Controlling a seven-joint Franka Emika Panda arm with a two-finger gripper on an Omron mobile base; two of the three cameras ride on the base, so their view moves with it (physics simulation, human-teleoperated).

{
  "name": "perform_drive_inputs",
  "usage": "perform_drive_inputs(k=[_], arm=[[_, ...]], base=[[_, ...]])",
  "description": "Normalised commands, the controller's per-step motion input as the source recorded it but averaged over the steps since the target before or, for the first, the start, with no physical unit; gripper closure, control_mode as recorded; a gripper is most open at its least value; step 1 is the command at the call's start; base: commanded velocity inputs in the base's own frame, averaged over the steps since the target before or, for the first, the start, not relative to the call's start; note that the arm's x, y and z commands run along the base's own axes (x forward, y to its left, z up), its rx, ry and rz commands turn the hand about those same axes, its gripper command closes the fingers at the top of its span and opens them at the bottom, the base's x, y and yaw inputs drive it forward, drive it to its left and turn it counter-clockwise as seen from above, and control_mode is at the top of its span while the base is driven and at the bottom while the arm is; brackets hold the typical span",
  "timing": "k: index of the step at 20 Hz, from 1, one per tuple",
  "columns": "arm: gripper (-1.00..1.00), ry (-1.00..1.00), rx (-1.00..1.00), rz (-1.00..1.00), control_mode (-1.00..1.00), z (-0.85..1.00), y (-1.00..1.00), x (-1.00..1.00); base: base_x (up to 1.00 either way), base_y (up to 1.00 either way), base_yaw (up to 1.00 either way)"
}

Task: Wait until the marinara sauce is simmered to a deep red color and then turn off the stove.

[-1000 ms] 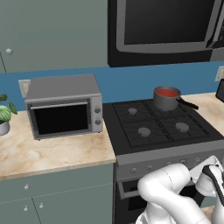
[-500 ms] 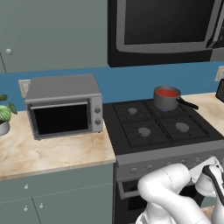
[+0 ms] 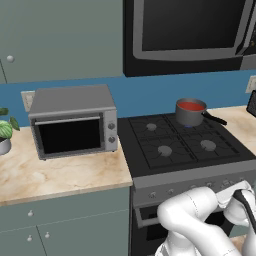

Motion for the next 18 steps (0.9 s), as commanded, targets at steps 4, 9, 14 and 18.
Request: perform_drive_inputs(k=[4, 9, 14, 18], arm=[[1.0, -0.05, 0.2, 0.0, -1.0, 0.0, -0.01, -0.05], [1.0, -0.05, 0.2, 0.0, -1.0, 0.0, 0.0, -0.05], [1.0, -0.05, 0.21, 0.0, -1.0, 0.0, -0.02, -0.01], [1.0, -0.02, 0.19, 0.0, -1.0, 0.0, -0.01, -0.03]], base=[[0.0, 0.0, 0.0], [0.0, 0.0, 0.0], [0.0, 0.0, 0.0], [0.0, 0.0, 0.0]])
